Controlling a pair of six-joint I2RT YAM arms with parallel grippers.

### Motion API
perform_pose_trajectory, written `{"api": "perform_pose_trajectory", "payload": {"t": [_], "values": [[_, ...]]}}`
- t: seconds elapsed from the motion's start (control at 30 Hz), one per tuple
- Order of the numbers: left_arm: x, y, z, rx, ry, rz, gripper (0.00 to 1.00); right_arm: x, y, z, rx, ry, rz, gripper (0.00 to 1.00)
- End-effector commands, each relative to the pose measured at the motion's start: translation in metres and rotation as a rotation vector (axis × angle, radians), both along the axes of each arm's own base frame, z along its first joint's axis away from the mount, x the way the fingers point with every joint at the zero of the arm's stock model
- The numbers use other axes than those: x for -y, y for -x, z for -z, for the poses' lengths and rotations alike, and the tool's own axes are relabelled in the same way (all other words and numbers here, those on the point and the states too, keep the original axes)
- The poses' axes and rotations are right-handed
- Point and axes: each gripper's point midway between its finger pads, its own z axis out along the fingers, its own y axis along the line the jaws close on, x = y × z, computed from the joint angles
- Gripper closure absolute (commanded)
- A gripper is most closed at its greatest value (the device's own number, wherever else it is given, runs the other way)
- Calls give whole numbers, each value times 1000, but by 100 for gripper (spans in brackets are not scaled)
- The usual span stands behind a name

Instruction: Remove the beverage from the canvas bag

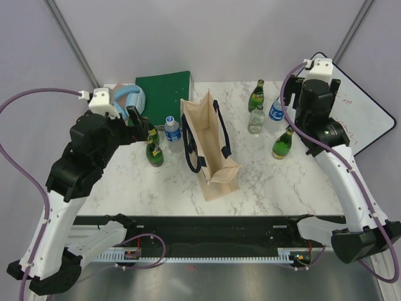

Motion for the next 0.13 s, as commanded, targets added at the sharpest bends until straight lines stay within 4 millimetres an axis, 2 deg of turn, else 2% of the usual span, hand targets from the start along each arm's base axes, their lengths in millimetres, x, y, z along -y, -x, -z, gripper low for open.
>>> {"api": "perform_pose_trajectory", "payload": {"t": [0.0, 0.1], "values": [[-4, -3, 2, 3, -20, -19, 0, 5, 1, -6, 31, -20, 19, 2], [-4, -4, 0, 6, -23, -17, 0, 0, 1, -3, 24, -22, -15, 2]]}}
